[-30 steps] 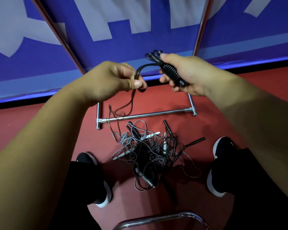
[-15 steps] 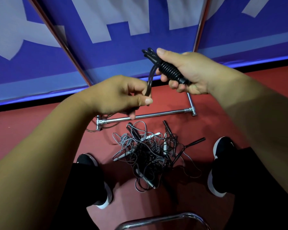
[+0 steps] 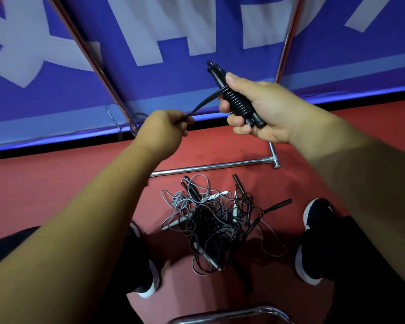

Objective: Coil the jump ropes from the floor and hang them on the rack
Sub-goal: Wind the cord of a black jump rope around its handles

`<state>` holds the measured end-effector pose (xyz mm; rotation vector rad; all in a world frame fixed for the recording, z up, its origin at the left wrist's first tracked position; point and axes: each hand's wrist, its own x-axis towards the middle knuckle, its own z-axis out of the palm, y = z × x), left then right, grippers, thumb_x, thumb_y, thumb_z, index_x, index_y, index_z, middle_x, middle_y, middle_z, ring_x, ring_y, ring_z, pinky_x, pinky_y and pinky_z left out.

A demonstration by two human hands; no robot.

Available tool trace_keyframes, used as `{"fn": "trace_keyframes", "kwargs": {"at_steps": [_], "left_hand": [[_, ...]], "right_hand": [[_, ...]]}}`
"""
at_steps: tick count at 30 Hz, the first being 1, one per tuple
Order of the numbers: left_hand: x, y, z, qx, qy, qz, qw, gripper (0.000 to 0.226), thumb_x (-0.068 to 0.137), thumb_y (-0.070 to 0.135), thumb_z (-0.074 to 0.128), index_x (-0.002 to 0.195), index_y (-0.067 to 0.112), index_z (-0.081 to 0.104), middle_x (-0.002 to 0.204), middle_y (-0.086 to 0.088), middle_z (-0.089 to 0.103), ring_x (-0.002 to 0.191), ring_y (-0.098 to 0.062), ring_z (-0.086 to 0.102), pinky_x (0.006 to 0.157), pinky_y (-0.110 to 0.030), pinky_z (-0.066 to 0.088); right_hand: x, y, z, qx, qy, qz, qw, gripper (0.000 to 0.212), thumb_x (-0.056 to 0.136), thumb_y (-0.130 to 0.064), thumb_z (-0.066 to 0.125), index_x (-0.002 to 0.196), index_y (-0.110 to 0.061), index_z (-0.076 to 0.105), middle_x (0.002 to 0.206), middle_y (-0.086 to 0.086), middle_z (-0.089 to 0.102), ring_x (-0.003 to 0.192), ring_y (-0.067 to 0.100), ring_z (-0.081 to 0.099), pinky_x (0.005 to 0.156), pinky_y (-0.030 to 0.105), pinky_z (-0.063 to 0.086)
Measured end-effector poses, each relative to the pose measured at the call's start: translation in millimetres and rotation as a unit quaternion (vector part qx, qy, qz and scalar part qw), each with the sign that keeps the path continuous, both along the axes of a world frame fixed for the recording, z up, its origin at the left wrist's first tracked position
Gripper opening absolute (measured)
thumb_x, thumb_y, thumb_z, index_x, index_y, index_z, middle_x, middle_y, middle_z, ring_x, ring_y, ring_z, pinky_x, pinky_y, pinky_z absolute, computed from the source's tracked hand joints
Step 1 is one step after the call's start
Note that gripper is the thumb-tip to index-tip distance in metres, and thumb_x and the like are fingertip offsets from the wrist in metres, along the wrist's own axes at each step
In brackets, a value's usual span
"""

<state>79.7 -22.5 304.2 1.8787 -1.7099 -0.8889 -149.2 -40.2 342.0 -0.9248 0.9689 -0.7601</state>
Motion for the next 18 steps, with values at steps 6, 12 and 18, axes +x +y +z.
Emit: {"fn": "trace_keyframes", "kwargs": {"at_steps": [6,12,18], "left_hand": [[-8.0,4.9,-5.6,0.086,0.169,0.047,0.981,0.023,0.106,0.008,0.055,0.104,0.012,0.078,0.078,-0.004,0.059,0.072,-0.023,0.048,0.065,-0.035,0.043],[-9.9,11.3,1.2,0.084,0.137,-0.017,0.987,0.014,0.101,0.011,0.066,0.106,0.013,0.079,0.087,-0.006,0.072,0.079,-0.018,0.067,0.097,-0.042,0.059],[-21.9,12.3,31.4,0.033,0.162,-0.1,0.981,0.094,0.086,0.033,0.078,0.163,0.029,0.024,0.152,0.013,0.051,0.128,0.0,0.058,0.11,-0.034,0.049]], "right_hand": [[0.7,0.8,2.4,0.038,-0.021,0.033,0.999,0.025,0.108,-0.041,0.055,0.102,-0.017,0.055,0.083,0.003,0.06,0.053,0.015,0.038,0.048,0.027,0.02],[0.0,-1.3,7.5,0.004,0.046,0.004,0.999,0.027,0.106,-0.043,0.059,0.101,-0.016,0.055,0.081,0.002,0.06,0.049,0.013,0.036,0.04,0.022,0.025],[9.2,3.0,2.4,0.0,0.115,-0.031,0.993,0.035,0.106,-0.046,0.06,0.105,-0.011,0.064,0.078,0.005,0.069,0.05,0.017,0.062,0.045,0.026,0.049]]}}
